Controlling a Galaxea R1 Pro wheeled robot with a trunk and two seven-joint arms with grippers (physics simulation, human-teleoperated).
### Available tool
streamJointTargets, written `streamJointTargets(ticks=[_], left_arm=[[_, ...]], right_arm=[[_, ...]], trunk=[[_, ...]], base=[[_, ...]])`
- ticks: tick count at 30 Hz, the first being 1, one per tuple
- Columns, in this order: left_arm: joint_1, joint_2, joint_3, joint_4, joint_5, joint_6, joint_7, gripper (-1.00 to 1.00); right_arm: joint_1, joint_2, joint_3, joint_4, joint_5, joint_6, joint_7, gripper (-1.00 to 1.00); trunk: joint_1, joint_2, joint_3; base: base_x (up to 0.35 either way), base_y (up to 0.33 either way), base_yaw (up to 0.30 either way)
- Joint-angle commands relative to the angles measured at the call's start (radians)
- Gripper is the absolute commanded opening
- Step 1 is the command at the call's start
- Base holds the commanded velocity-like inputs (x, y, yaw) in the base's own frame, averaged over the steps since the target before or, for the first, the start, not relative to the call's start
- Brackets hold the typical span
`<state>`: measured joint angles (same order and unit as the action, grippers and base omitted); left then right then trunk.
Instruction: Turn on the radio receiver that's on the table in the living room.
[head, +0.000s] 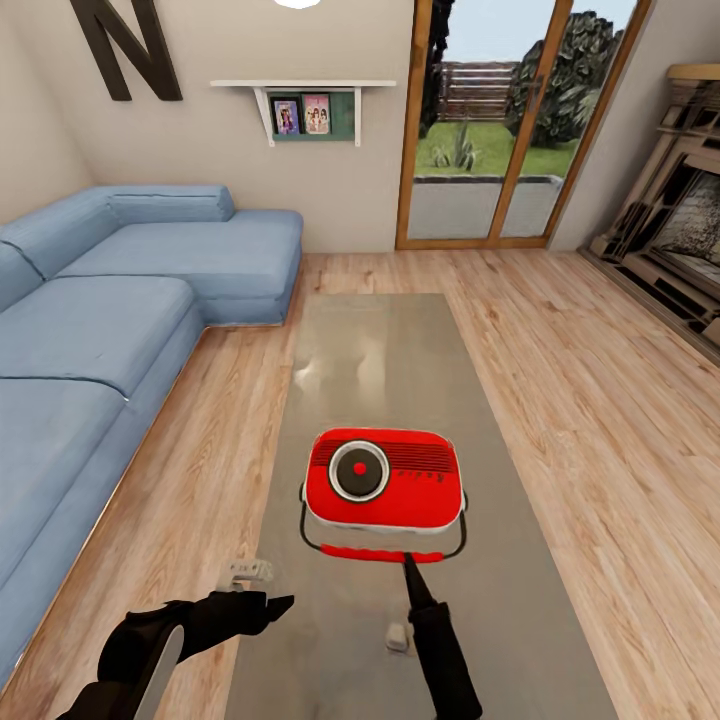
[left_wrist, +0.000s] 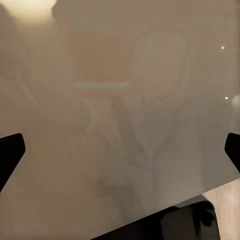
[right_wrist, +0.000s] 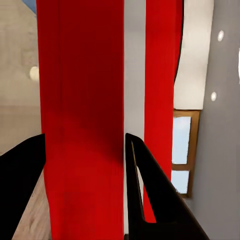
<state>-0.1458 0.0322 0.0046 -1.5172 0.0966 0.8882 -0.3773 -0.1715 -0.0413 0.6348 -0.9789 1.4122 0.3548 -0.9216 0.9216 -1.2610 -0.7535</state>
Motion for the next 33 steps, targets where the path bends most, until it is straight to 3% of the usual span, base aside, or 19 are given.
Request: streamJointTargets(ticks=[1,6,7,10,16,20,28,30,33], left_arm=[[0.0,0.0,0.0,0.0,0.0,0.001,0.0,1.0],[0.0,-0.002,0.0,-0.001,0.002,0.002,-0.001,1.0],[0.0,-0.003,0.0,-0.001,0.003,0.003,-0.001,1.0],[0.0,-0.005,0.0,-0.001,0.004,0.008,-0.014,1.0],[-0.003,-0.007,0.0,-0.01,0.011,0.017,-0.13,1.0],[-0.029,-0.015,0.0,-0.013,0.013,0.031,-0.189,1.0],[-0.093,-0.094,0.0,-0.011,0.013,0.059,-0.203,1.0],[-0.133,-0.124,0.0,-0.012,0.014,0.099,-0.203,1.0],[-0.161,-0.144,0.0,-0.011,0.014,0.123,-0.204,1.0]], right_arm=[[0.0,-0.001,0.0,0.017,0.006,0.005,-0.005,-1.0],[0.0,0.005,0.002,0.139,0.013,0.008,-0.018,-1.0],[0.0,0.008,0.002,0.205,0.015,0.009,-0.035,-1.0],[0.0,0.012,0.003,0.277,0.018,0.013,-0.088,-1.0],[0.0,0.026,0.003,0.36,0.017,0.018,-0.123,-1.0],[0.0,0.058,0.003,0.455,0.019,0.019,-0.145,-1.0],[0.0,0.08,0.004,0.55,0.02,0.019,-0.219,-1.0],[0.0,0.087,0.003,0.564,0.021,0.019,-0.232,-1.0],[0.0,0.088,0.003,0.568,0.021,0.019,-0.237,-1.0]], trunk=[[0.0,0.0,0.0],[0.0,0.0,0.0],[0.0,0.0,0.0],[0.0,0.0,0.0],[0.0,0.0,0.0],[0.0,0.0,0.0],[0.0,0.0,0.0],[0.0,0.0,0.0],[0.0,0.0,0.0]], base=[[0.0,0.0,0.0],[0.0,0.0,0.0],[0.0,0.0,0.0],[0.0,0.0,0.0],[0.0,0.0,0.0],[0.0,0.0,0.0],[0.0,0.0,0.0],[0.0,0.0,0.0],[0.0,0.0,0.0]])
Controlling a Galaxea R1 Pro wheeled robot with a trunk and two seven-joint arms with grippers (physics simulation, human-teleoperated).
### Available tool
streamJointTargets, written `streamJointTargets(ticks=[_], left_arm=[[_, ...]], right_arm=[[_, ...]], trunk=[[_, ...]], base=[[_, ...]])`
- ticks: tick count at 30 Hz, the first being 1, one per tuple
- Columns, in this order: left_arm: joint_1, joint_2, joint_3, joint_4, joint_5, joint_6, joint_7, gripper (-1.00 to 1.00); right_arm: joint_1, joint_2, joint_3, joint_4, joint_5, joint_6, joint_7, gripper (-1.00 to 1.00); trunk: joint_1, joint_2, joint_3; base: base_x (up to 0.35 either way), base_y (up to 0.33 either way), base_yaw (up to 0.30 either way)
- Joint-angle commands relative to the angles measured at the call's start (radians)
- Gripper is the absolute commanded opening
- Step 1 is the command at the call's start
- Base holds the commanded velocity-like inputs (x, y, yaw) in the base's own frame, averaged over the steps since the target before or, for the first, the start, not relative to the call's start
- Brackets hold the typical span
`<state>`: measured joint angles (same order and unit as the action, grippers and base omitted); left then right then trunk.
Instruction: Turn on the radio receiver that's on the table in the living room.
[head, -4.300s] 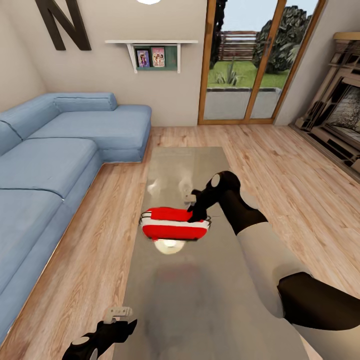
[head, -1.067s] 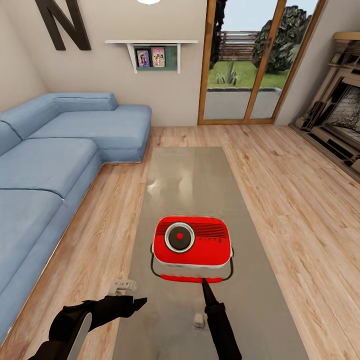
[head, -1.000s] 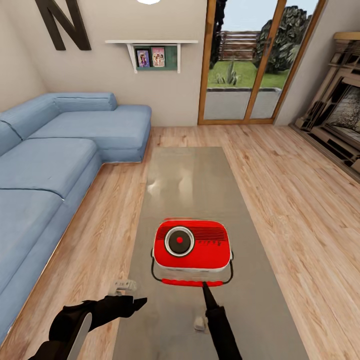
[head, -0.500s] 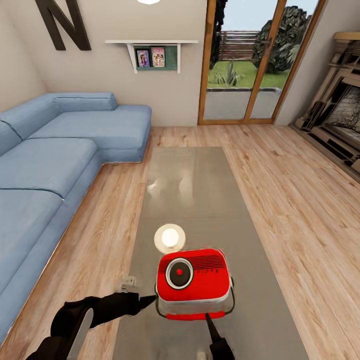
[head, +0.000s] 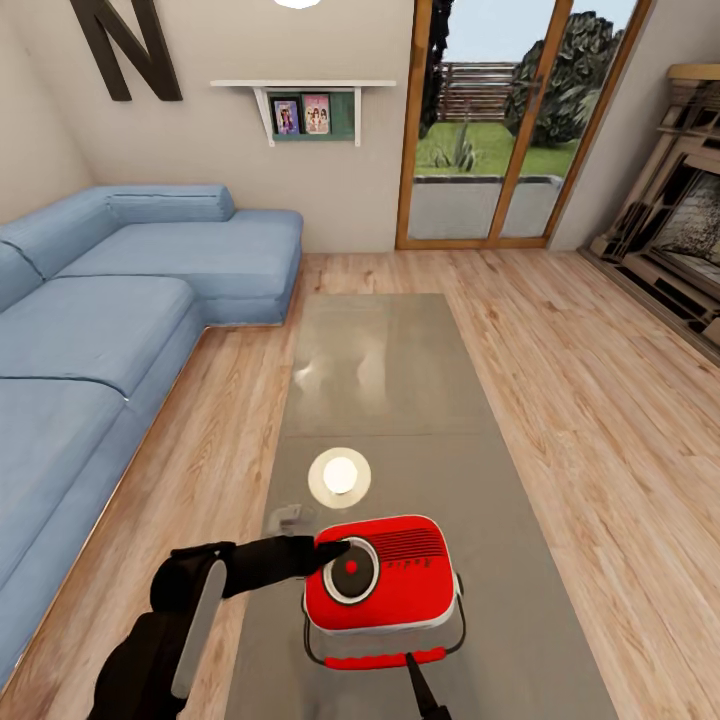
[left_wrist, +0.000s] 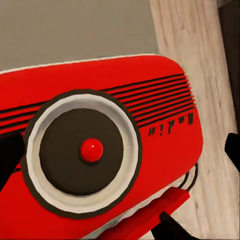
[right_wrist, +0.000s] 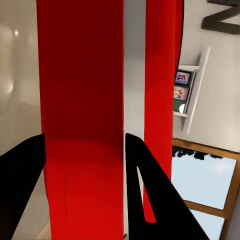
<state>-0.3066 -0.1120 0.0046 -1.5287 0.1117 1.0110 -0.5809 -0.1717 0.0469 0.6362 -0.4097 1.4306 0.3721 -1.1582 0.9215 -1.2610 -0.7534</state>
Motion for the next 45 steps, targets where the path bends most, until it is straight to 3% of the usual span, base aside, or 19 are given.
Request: streamJointTargets(ticks=[1,12,13,26,29,36,41,45], left_arm=[[-0.007,-0.005,0.0,0.0,0.0,0.005,-0.001,1.0],[-0.025,-0.019,-0.001,0.0,0.015,0.029,-0.004,1.0],[-0.025,-0.018,-0.001,0.001,0.015,0.03,-0.004,-1.0],[-0.025,-0.02,-0.012,0.002,0.013,0.035,-0.004,-1.0],[-0.027,-0.031,-0.013,0.001,0.01,0.036,-0.003,-1.0],[-0.077,-0.045,-0.013,0.002,0.004,0.036,0.002,-1.0],[-0.086,-0.049,-0.012,0.004,-0.044,0.036,0.005,-1.0],[-0.086,-0.048,-0.01,0.01,-0.059,0.036,0.005,-1.0]], right_arm=[[0.0,0.0,0.002,-0.001,0.002,0.002,-0.002,-1.0],[0.0,0.001,0.0,0.0,0.001,0.001,-0.036,-1.0],[0.0,0.001,0.0,0.0,0.001,0.001,-0.036,-1.0],[0.0,0.001,-0.001,0.001,-0.001,0.001,-0.035,-1.0],[0.0,0.001,-0.001,0.001,-0.001,0.002,-0.035,-1.0],[0.0,0.001,-0.002,0.002,-0.003,0.003,-0.034,-1.0],[0.0,0.001,-0.003,0.002,-0.005,0.005,-0.031,-1.0],[0.0,-0.001,-0.012,0.002,-0.007,0.005,-0.026,-1.0]], trunk=[[0.0,0.0,0.0],[0.0,0.0,0.0],[0.0,0.0,0.0],[0.0,0.0,0.0],[0.0,0.0,0.0],[0.0,0.0,0.0],[0.0,0.0,0.0],[0.0,0.0,0.0]], base=[[0.0,0.0,0.0],[0.0,0.0,0.0],[0.0,0.0,0.0],[0.0,0.0,0.0],[0.0,0.0,0.0],[0.0,0.0,0.0],[0.0,0.0,0.0],[0.0,0.0,0.0]])
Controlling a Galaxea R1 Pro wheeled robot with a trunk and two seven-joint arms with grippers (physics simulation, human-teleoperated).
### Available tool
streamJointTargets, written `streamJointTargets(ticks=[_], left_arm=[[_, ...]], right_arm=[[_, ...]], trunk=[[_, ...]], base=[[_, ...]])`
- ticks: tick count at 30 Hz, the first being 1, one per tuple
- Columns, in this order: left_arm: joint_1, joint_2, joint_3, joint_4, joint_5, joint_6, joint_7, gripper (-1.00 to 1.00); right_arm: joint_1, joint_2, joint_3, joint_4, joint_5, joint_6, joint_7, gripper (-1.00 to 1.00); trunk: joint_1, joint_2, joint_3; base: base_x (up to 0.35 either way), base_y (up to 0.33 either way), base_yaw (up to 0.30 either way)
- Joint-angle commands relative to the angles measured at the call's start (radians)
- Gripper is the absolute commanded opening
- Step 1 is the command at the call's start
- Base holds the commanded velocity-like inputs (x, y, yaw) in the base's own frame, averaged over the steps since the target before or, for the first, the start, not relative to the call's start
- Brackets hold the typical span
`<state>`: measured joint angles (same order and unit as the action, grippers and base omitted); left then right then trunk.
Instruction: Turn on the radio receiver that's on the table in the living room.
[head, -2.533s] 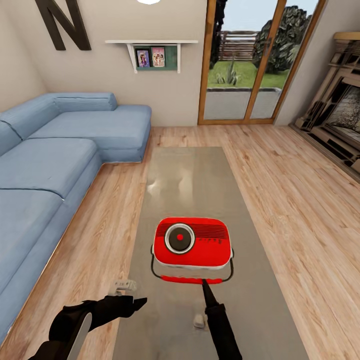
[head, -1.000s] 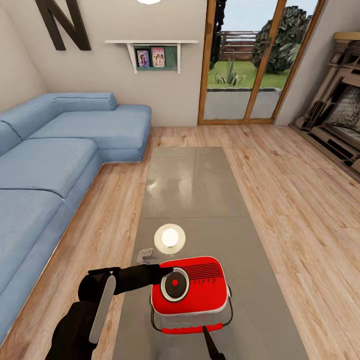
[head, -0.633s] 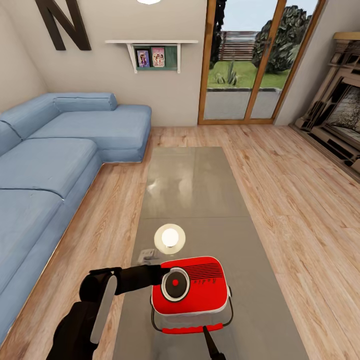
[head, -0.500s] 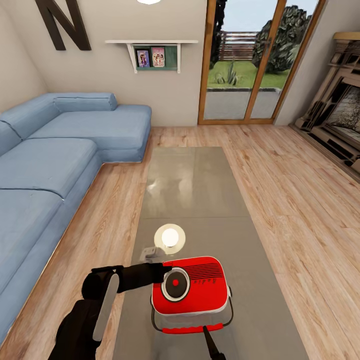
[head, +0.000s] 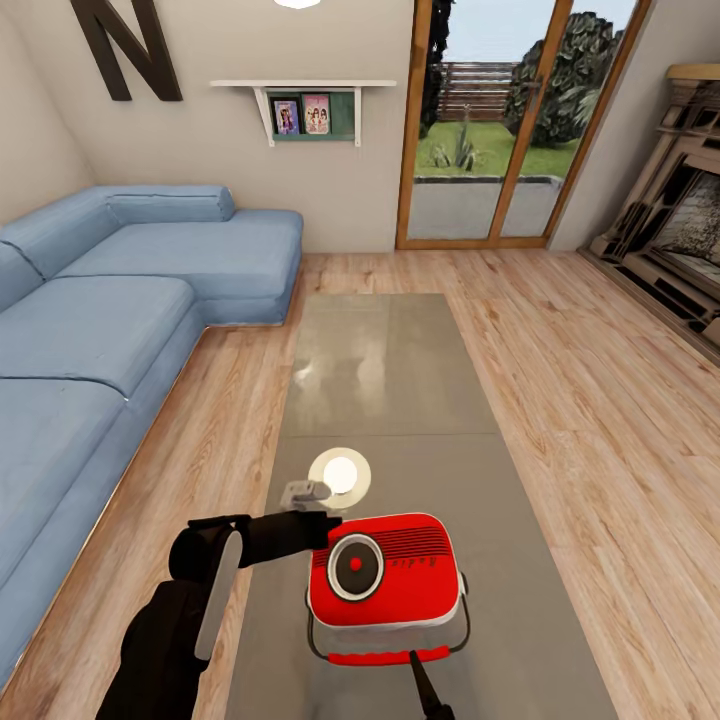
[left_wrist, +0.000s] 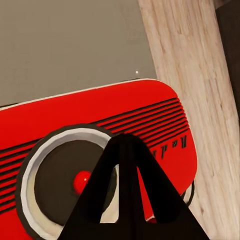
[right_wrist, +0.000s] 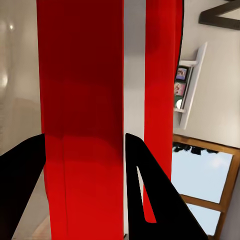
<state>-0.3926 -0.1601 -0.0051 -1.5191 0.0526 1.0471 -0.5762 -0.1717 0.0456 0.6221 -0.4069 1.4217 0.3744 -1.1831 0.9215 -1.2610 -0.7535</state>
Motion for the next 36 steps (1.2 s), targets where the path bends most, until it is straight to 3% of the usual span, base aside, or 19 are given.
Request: streamJointTargets(ticks=[1,31,33,36], left_arm=[[0.0,0.0,0.0,0.002,-0.001,0.0,0.0,-1.0],[0.0,0.002,0.007,0.066,-0.005,0.0,0.003,-1.0],[-0.001,0.001,0.007,0.071,-0.005,0.0,0.03,-1.0],[-0.021,-0.004,0.01,0.092,-0.002,0.0,0.125,-1.0]], right_arm=[[0.0,-0.001,0.0,-0.001,0.0,0.002,0.001,-1.0],[0.0,-0.012,-0.004,-0.002,-0.013,0.003,-0.022,-1.0],[0.0,-0.011,-0.004,-0.003,-0.013,0.003,-0.034,-1.0],[0.0,-0.01,-0.005,-0.003,-0.013,0.003,-0.042,-1.0]], trunk=[[0.0,0.0,0.0],[0.0,0.0,0.0],[0.0,0.0,0.0],[0.0,0.0,0.0]], base=[[0.0,0.0,0.0],[0.0,0.0,0.0],[0.0,0.0,0.0],[0.0,0.0,0.0]])
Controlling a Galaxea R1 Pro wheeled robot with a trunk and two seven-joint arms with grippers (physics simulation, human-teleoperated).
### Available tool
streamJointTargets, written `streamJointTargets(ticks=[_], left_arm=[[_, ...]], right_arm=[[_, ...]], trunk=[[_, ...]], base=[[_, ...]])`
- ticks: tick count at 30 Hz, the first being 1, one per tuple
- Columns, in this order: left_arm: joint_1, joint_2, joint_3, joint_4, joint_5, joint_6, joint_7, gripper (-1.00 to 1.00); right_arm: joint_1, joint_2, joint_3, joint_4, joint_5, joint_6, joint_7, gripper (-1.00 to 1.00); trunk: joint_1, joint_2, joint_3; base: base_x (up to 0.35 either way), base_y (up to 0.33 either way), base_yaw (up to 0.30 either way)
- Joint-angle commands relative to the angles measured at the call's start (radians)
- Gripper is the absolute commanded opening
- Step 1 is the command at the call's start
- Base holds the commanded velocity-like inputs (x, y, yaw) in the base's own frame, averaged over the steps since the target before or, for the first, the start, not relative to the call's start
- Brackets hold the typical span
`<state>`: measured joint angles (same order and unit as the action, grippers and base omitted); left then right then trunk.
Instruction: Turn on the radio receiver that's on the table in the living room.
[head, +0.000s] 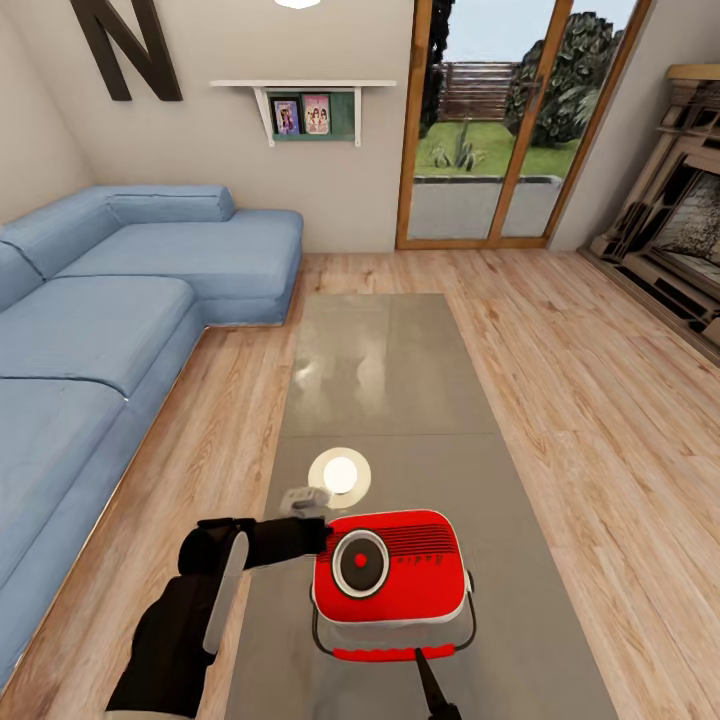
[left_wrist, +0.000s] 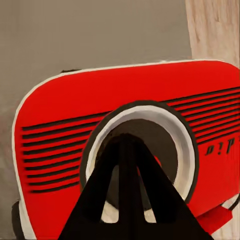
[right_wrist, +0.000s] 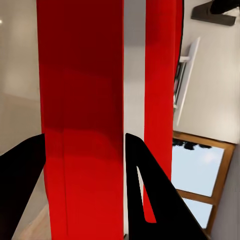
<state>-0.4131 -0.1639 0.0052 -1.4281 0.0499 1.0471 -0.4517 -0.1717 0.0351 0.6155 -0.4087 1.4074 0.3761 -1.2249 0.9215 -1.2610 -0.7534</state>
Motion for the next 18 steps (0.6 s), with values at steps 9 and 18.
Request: streamJointTargets(ticks=[9,18], left_arm=[[-0.05,-0.011,0.002,0.069,0.005,0.0,0.029,-1.0],[-0.052,-0.011,0.001,0.124,0.013,0.0,0.03,-1.0]], right_arm=[[0.0,0.0,0.001,-0.001,0.002,0.003,-0.01,-1.0],[0.0,0.001,0.002,-0.001,0.002,0.025,-0.007,-1.0]], trunk=[[0.0,0.0,0.0],[0.0,0.0,0.0]], base=[[0.0,0.0,0.0],[0.0,0.0,0.0]])
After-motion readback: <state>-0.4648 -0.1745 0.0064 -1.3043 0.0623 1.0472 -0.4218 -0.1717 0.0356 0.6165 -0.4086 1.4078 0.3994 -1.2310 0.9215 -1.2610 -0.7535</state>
